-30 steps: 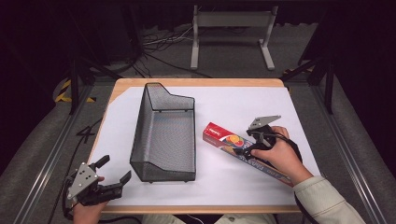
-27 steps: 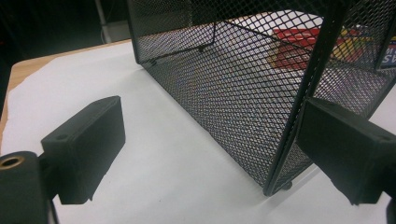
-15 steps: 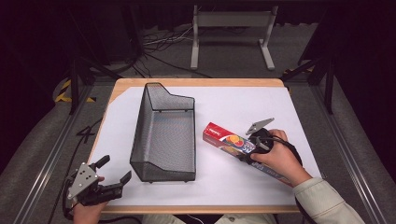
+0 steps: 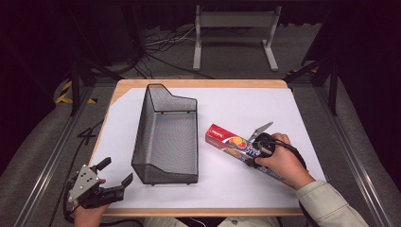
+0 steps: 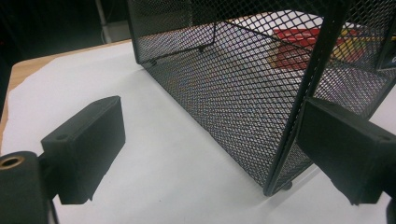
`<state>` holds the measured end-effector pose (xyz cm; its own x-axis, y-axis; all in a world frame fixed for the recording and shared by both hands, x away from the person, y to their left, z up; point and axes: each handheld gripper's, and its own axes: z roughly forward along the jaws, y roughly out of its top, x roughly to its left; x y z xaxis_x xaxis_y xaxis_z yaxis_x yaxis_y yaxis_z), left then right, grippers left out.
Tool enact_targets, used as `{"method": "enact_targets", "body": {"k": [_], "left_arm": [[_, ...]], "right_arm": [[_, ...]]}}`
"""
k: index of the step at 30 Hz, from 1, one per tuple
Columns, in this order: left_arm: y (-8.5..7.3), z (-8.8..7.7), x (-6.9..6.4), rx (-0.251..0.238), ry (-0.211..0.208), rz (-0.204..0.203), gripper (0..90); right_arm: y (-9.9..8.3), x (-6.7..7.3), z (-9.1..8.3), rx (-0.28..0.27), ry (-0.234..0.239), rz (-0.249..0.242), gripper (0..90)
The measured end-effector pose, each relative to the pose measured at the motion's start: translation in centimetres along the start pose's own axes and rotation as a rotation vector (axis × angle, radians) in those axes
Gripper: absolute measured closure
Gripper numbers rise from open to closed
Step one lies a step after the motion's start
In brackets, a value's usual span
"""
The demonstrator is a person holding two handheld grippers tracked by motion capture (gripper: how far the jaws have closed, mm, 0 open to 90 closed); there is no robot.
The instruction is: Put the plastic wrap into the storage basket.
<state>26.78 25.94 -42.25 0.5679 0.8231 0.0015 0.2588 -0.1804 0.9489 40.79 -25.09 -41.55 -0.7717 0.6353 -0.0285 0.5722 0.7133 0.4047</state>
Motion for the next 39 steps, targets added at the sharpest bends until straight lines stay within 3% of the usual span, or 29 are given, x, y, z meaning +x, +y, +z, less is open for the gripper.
{"method": "enact_targets", "body": {"k": [5, 8, 15, 26, 39], "left_arm": [[0.0, 0.0, 0.0, 0.000, 0.001, 0.001, 8.9], [0.0, 0.0, 0.0, 0.000, 0.001, 0.001, 8.9], [0.0, 0.0, 0.0, -0.001, 0.000, -0.001, 8.9], [0.0, 0.0, 0.0, 0.000, 0.002, -0.002, 8.9], [0.0, 0.0, 0.0, -0.001, 0.003, -0.004, 8.9]], "right_arm": [[0.2, 0.3, -0.3, 0.007, 0.000, -0.070, 38.0], [0.4, 0.5, -0.4, 0.013, -0.004, -0.081, 39.2], [0.2, 0.6, -0.9, -0.027, 0.001, -0.037, 39.9], [1.4, 0.7, -4.1, -0.127, 0.021, 0.018, 39.9], [3.0, 1.8, -7.0, -0.235, -0.018, 0.001, 39.8]]}}
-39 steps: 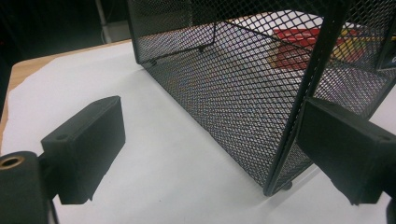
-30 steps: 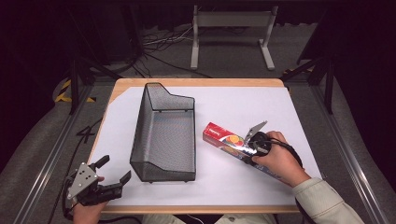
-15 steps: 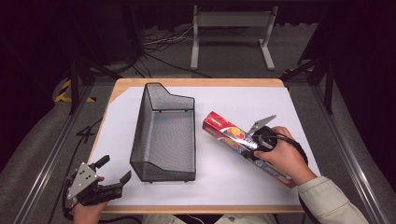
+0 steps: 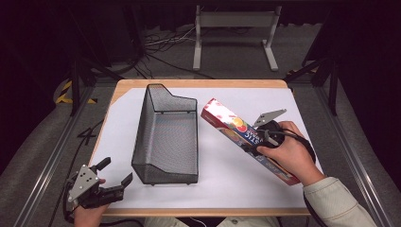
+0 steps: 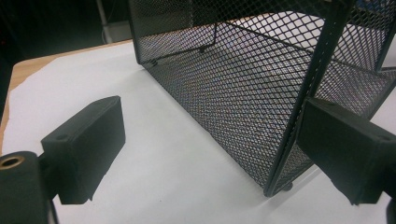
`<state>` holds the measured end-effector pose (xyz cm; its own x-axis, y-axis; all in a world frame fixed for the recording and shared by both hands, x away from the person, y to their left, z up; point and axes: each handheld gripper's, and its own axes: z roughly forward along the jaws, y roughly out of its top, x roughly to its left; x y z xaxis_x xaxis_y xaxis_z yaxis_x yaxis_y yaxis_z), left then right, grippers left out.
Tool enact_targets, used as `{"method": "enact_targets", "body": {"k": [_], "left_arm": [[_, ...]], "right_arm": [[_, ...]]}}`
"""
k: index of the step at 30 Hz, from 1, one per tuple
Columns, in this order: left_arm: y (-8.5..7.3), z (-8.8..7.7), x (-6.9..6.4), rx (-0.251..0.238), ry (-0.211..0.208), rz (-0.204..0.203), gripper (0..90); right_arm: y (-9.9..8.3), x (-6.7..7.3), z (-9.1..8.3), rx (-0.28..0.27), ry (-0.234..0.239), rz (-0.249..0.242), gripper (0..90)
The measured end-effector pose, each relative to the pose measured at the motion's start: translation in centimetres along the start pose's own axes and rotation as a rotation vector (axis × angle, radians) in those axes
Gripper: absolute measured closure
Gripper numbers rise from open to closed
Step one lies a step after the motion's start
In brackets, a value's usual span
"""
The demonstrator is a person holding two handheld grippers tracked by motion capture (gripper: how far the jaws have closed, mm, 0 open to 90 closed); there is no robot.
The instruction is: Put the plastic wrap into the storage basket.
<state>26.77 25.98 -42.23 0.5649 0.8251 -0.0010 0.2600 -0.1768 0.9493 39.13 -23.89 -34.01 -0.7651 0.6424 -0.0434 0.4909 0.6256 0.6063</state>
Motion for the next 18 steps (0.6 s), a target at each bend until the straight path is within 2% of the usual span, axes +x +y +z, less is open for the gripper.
{"method": "enact_targets", "body": {"k": [9, 18], "left_arm": [[0.0, 0.0, 0.0, -0.001, 0.000, 0.002, 8.9], [0.0, 0.0, 0.0, -0.002, 0.001, 0.001, 8.9]], "right_arm": [[1.4, 0.8, -1.0, -0.066, -0.004, -0.031, 39.7], [2.9, 1.7, -1.1, -0.120, 0.017, -0.040, 39.7]]}}
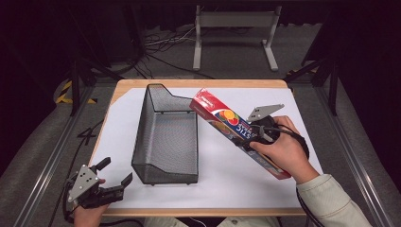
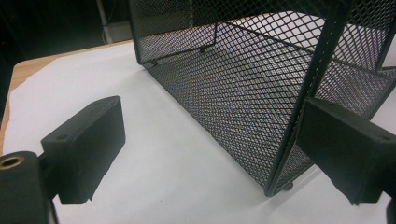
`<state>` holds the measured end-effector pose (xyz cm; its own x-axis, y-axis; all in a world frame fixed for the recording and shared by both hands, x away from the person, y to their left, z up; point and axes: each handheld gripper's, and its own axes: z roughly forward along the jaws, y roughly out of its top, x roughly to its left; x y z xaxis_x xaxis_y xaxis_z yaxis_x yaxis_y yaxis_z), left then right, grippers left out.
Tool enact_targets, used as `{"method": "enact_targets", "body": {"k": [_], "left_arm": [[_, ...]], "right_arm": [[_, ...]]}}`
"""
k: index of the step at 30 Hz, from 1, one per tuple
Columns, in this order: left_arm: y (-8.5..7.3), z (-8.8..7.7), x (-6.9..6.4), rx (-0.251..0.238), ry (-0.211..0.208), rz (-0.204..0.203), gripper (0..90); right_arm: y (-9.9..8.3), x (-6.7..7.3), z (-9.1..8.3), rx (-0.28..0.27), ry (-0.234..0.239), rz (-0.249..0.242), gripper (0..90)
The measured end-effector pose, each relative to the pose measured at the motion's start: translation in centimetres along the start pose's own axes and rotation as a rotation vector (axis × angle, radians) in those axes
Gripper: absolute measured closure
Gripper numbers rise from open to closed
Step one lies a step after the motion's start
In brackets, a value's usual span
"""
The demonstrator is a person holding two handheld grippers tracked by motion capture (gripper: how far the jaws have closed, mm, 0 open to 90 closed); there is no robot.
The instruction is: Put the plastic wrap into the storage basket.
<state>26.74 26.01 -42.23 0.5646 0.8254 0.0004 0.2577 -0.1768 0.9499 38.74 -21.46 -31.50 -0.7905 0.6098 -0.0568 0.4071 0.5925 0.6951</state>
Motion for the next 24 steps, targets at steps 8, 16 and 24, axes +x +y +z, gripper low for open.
{"method": "enact_targets", "body": {"k": [8, 16, 24], "left_arm": [[0.0, 0.0, 0.0, -0.001, -0.002, 0.004, 8.9], [0.0, 0.0, 0.0, -0.005, -0.003, 0.002, 8.9], [0.0, 0.0, 0.1, -0.010, -0.007, 0.003, 8.9]], "right_arm": [[1.8, 1.3, 0.7, 0.006, 0.018, 0.037, 39.7], [4.2, 2.9, 2.0, 0.031, 0.042, 0.039, 39.6], [6.1, 4.3, 3.5, 0.058, 0.045, 0.053, 39.5]]}}
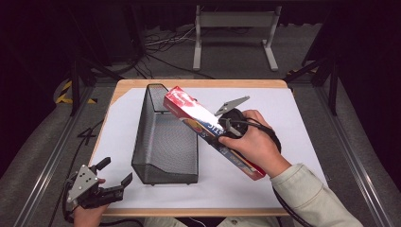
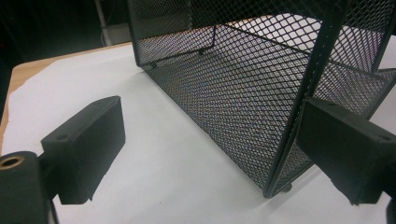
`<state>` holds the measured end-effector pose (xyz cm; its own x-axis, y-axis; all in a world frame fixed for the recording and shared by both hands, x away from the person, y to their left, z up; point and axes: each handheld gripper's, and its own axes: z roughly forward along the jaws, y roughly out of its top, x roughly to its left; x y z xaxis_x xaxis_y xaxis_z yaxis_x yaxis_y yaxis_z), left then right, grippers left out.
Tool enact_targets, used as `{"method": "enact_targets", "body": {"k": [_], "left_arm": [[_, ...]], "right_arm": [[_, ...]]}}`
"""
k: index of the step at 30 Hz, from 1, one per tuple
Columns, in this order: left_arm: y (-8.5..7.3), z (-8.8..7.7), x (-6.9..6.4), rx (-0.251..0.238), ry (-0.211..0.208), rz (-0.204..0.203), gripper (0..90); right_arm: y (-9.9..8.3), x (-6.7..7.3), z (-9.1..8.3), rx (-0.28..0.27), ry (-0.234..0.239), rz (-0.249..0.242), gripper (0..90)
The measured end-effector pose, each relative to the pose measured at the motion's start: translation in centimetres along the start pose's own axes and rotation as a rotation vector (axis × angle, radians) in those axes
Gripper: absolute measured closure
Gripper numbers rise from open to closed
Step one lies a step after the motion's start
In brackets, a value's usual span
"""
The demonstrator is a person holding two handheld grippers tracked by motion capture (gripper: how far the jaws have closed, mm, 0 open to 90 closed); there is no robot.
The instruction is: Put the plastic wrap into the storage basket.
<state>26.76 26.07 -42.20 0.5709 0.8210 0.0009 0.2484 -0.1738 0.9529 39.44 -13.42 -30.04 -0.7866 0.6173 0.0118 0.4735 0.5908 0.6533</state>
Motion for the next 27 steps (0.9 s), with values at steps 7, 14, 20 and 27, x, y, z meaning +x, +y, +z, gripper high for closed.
{"method": "enact_targets", "body": {"k": [7, 14, 20, 27], "left_arm": [[0.0, 0.0, 0.0, 0.000, -0.001, 0.004, 8.9], [0.0, -0.2, 0.0, -0.012, 0.007, 0.002, 9.1], [0.0, -0.3, 0.0, -0.018, 0.009, 0.005, 9.1], [0.0, -0.3, 0.0, -0.022, 0.009, 0.003, 9.1]], "right_arm": [[1.6, 0.9, 1.4, 0.023, -0.014, 0.029, 39.6], [3.0, 1.5, 2.5, 0.044, -0.066, 0.081, 39.6], [4.2, 1.9, 4.1, 0.069, -0.071, 0.143, 39.6], [5.5, 2.7, 5.3, 0.083, -0.071, 0.173, 39.6]]}}
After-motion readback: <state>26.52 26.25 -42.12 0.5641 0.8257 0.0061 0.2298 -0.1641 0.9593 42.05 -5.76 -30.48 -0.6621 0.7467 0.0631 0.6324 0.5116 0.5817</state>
